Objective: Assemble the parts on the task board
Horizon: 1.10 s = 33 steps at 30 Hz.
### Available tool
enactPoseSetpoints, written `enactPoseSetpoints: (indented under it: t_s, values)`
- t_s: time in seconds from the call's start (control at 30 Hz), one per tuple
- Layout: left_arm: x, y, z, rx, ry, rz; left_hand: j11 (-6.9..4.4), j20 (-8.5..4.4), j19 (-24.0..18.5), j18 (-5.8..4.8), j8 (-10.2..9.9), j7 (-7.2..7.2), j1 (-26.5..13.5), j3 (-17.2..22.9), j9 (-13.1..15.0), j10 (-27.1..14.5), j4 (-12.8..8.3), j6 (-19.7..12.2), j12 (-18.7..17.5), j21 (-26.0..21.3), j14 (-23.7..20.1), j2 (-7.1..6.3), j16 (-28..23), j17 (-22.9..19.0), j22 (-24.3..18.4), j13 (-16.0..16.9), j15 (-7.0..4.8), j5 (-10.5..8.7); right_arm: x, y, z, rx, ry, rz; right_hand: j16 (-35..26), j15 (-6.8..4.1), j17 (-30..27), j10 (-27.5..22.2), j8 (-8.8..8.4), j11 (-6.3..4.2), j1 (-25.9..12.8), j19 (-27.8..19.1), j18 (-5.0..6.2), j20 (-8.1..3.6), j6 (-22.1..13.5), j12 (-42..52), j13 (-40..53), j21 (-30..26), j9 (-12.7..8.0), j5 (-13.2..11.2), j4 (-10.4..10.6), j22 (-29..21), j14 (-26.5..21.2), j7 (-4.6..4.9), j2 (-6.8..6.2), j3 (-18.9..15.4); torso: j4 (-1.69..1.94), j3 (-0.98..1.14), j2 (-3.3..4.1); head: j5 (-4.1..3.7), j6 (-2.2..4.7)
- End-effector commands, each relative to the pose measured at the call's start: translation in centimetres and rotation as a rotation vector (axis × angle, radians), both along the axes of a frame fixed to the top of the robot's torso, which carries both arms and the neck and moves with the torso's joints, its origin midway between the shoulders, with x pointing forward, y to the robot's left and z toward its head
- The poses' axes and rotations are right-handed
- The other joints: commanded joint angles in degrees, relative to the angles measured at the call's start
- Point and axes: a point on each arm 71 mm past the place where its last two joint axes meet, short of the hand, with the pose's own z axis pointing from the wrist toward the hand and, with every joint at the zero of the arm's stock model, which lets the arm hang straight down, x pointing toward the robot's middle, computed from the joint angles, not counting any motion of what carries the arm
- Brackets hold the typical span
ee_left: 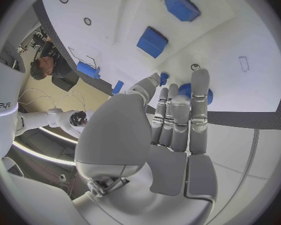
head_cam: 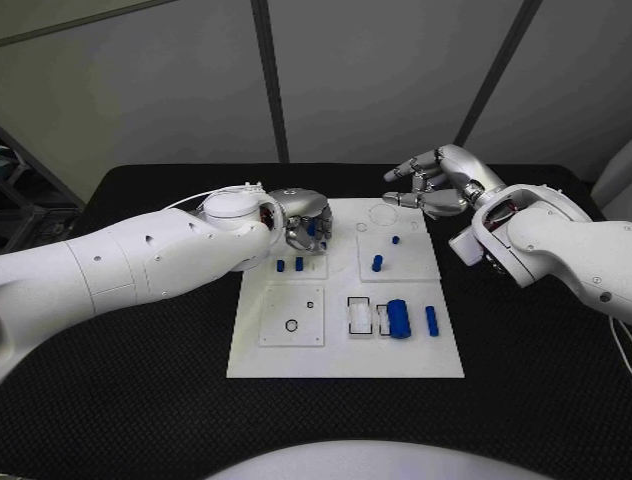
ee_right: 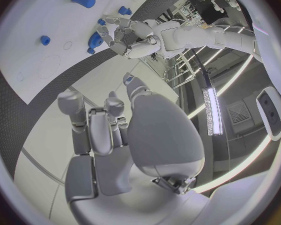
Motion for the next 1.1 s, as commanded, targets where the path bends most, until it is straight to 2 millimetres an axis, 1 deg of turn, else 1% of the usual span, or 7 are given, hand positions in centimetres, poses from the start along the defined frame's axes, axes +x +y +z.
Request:
enactPoseSetpoints:
  t_s: [0.03, 0.23, 0.9, 1.0, 1.03, 1.07, 1.1]
  values:
    - [0.07, 0.04, -0.31, 0.044, 0.027, 0.002, 0.13, 0.01, 0.44, -0.41, -0.34, -0.02, -0.25, 0.47, -0.11, 0.42, -0.09, 0.59, -0.36, 0.57, 0.57, -0.17, 0.40, 0.24, 0.41, -0.17, -0.05, -0.24, -0.01, 0.15, 0.09, 0.002, 0.000, 0.010, -0.33, -0.38, 0.00, -0.29, 0.33, -0.12, -0.08, -0.10, 0.75, -0.05, -0.38, -0.18, -0.03, -0.21, -0.06, 0.20, 0.06, -0.03, 1.78, 0.12, 0.18, 0.14, -0.04, 0.00, -0.05, 0.00, -0.03]
    - [0.12, -0.12, -0.40, 0.042, 0.029, -0.004, 0.12, 0.02, 0.33, -0.44, -0.59, -0.03, -0.24, 1.36, -0.43, 0.82, -0.37, 0.96, -0.70, 1.06, 0.44, -0.08, 0.66, -0.21, 1.08, -0.74, -0.06, -0.23, 0.00, 0.20, 0.09, 0.002, 0.000, 0.011, -0.33, -0.38, 0.01, -0.25, 0.35, -0.13, -0.09, -0.09, 0.75, -0.05, -0.36, -0.16, -0.01, -0.22, -0.05, 0.23, 0.08, -0.03, 1.79, 0.11, 0.20, 0.16, -0.02, -0.02, -0.03, -0.11, 0.12]
    - [0.10, -0.50, -0.72, 0.040, 0.037, -0.017, 0.17, 0.10, 0.35, -0.64, -1.44, 0.09, -0.83, 2.93, -1.00, 1.57, -0.70, 1.32, -1.80, 2.74, 0.57, -0.26, 1.51, -0.39, 3.03, -2.05, -0.01, -0.34, 0.00, 0.28, 0.08, 0.002, 0.001, 0.013, -0.36, -0.39, -0.01, -0.20, 0.38, -0.13, -0.06, -0.07, 0.75, -0.06, -0.33, -0.10, 0.03, -0.24, -0.05, 0.26, 0.08, -0.05, 1.80, 0.10, 0.22, 0.18, -0.03, 0.00, -0.02, -0.14, 0.01]
    - [0.14, -0.51, -0.76, 0.035, 0.039, -0.013, 0.17, 0.13, 0.45, -0.71, -1.55, 0.10, -0.95, 3.36, -1.04, 1.87, -0.71, 1.54, -1.98, 3.25, 0.73, -0.03, 1.80, -0.23, 3.57, -2.30, -0.03, -0.34, 0.01, 0.27, 0.08, 0.002, 0.001, 0.013, -0.36, -0.40, 0.01, -0.18, 0.44, -0.15, -0.02, -0.05, 0.75, -0.06, -0.26, -0.10, 0.01, -0.26, -0.03, 0.29, 0.08, -0.05, 1.81, 0.09, 0.23, 0.22, -0.02, 0.00, -0.03, -0.20, -0.03]
    - [0.16, -0.50, -0.76, 0.032, 0.039, -0.009, 0.15, 0.13, 0.40, -0.69, -1.62, 0.10, -1.16, 3.69, -1.05, 2.05, -0.55, 1.70, -2.09, 3.28, 0.75, 0.32, 1.89, -0.32, 3.67, -2.47, -0.02, -0.36, 0.00, 0.27, 0.08, 0.002, 0.001, 0.012, -0.36, -0.40, 0.01, -0.18, 0.44, -0.15, -0.02, -0.05, 0.75, -0.06, -0.26, -0.10, 0.01, -0.26, -0.03, 0.29, 0.08, -0.05, 1.81, 0.09, 0.23, 0.22, -0.01, 0.00, -0.04, -0.22, -0.03]
    - [0.19, -0.48, -0.76, 0.030, 0.039, -0.006, 0.08, 0.13, 0.49, -0.72, -1.68, 0.05, -1.27, 4.32, -1.06, 2.39, -0.35, 1.94, -2.20, 3.62, 0.89, 1.05, 2.11, -0.22, 4.03, -2.65, -0.08, -0.64, 0.00, 0.27, 0.08, 0.002, 0.001, 0.013, -0.36, -0.40, 0.01, -0.18, 0.44, -0.15, -0.02, -0.05, 0.75, -0.06, -0.26, -0.10, 0.01, -0.26, -0.03, 0.29, 0.08, -0.05, 1.81, 0.09, 0.23, 0.22, -0.01, 0.01, -0.04, -0.22, -0.03]
    - [0.22, -0.47, -0.76, 0.028, 0.039, -0.004, -0.03, 0.10, 0.64, -0.78, -1.89, -0.06, -1.13, 5.32, -1.10, 2.86, -0.45, 2.22, -2.52, 4.20, 1.11, 1.67, 2.43, -0.15, 4.65, -3.00, -0.25, -3.28, 0.00, 0.28, 0.08, 0.002, 0.001, 0.013, -0.36, -0.40, 0.01, -0.18, 0.44, -0.15, -0.02, -0.05, 0.75, -0.06, -0.26, -0.10, 0.01, -0.26, -0.03, 0.29, 0.08, -0.05, 1.81, 0.09, 0.23, 0.22, 0.02, 0.02, -0.04, -0.25, -0.01]
